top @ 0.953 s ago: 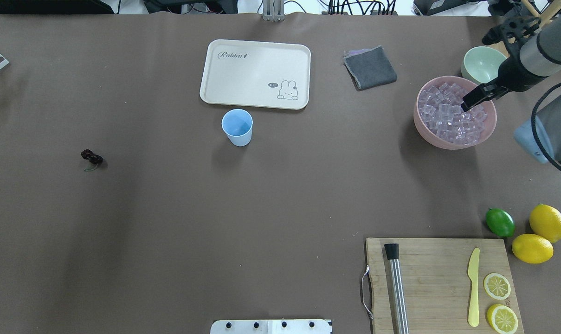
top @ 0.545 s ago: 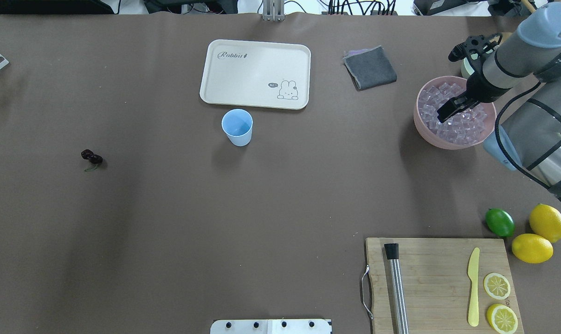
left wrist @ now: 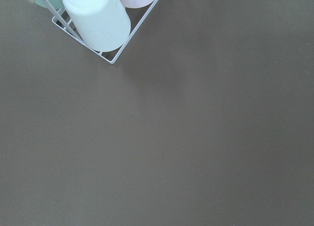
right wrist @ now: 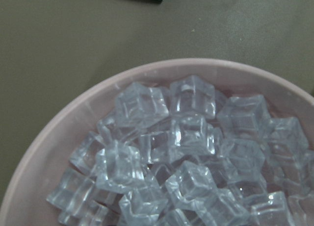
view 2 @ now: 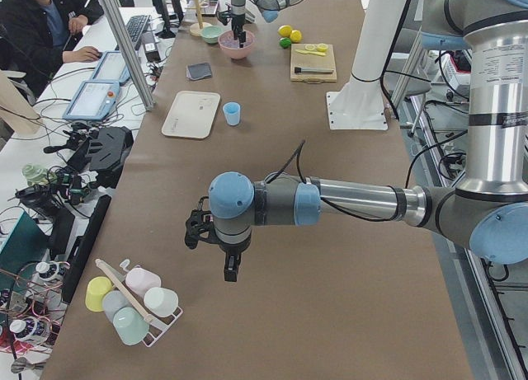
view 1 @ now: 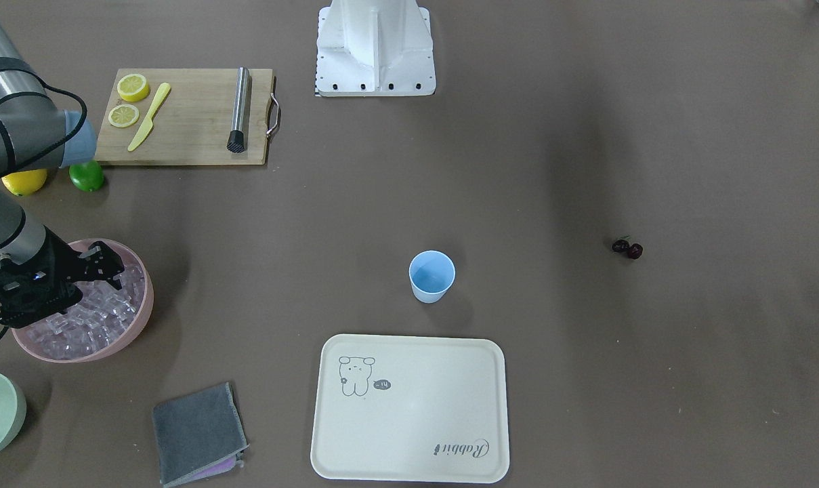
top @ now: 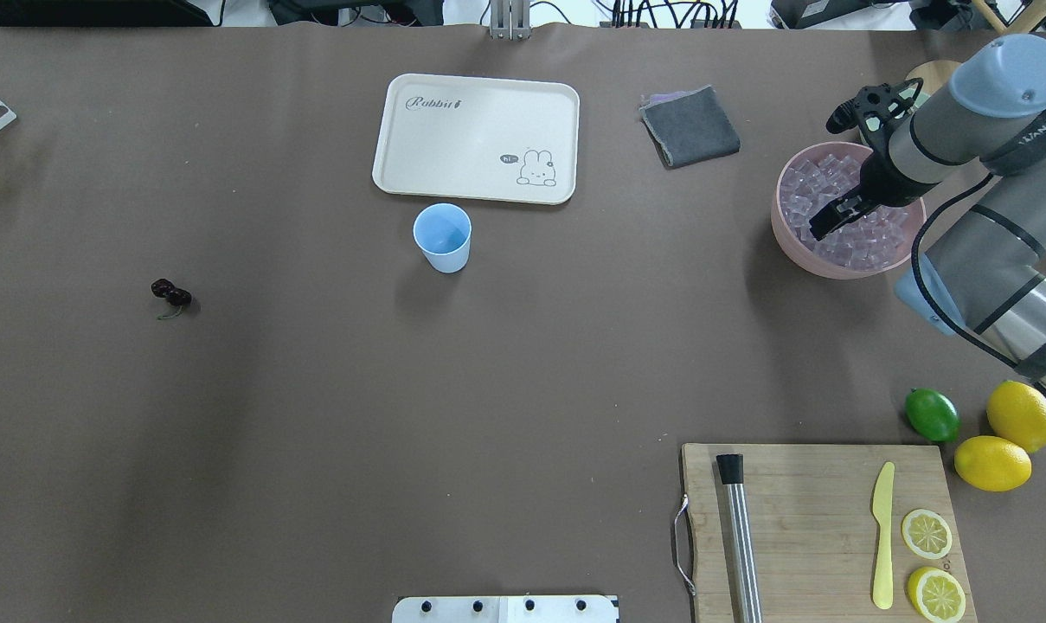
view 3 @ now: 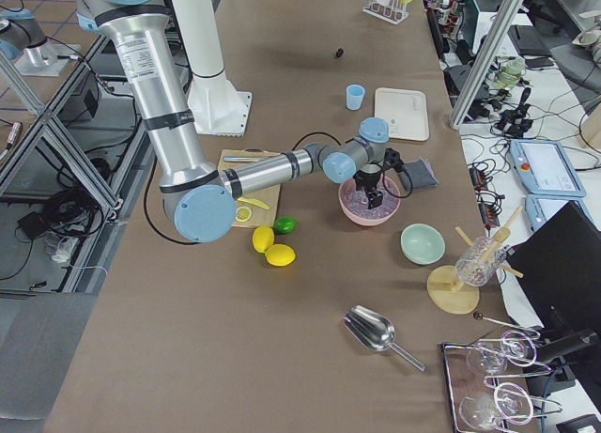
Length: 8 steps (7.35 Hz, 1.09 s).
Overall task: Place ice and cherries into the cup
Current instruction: 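Lower the right gripper into the bowl and grasp an ice cube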
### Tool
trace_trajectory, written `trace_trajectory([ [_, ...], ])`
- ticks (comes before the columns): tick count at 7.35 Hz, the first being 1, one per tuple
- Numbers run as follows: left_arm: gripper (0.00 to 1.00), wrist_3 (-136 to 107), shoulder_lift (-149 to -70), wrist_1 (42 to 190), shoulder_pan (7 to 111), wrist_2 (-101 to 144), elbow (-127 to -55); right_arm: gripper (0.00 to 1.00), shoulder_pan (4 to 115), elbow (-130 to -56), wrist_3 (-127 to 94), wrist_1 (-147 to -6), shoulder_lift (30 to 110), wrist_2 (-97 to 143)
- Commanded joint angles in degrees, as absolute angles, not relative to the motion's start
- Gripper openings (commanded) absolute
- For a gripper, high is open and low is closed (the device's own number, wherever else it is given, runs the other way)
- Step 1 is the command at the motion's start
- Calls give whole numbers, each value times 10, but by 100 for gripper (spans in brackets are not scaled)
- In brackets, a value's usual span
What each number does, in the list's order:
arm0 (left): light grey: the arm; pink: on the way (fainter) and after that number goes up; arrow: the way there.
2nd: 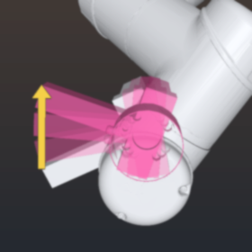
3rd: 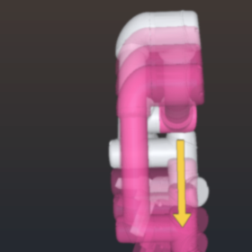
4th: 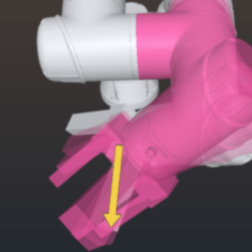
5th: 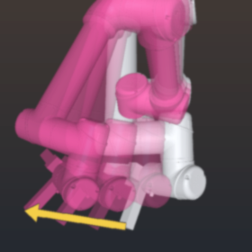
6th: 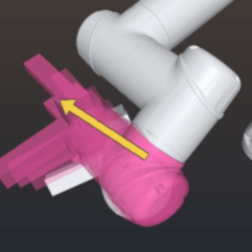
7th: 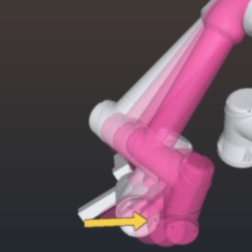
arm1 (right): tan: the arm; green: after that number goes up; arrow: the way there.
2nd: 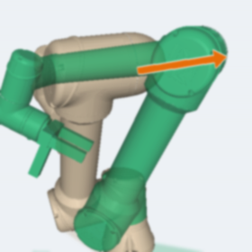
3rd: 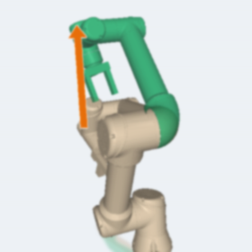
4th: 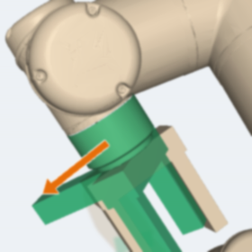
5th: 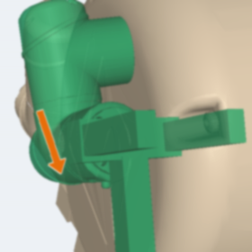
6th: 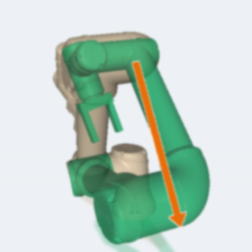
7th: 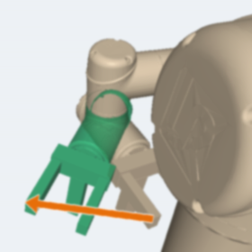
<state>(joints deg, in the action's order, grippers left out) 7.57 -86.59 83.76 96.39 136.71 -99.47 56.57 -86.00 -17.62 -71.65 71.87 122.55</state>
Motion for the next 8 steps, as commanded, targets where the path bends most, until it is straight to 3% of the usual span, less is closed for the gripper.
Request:
trace_trajectory([
  [1, 98, 76, -867, 838, 963, 1367, -995, 50, 563, -855, -176, -712, 720, 1223],
  [2, 98, 76, -867, 838, 963, 1367, -995, 33, 562, -855, -177, -713, 719, 1223],
  [3, 98, 76, -867, 838, 964, 1368, -995, 28, 563, -856, -178, -713, 719, 1223],
  [8, 98, 76, -868, 838, 964, 1368, -995, 22, 583, -867, -178, -723, 708, 1248],
])
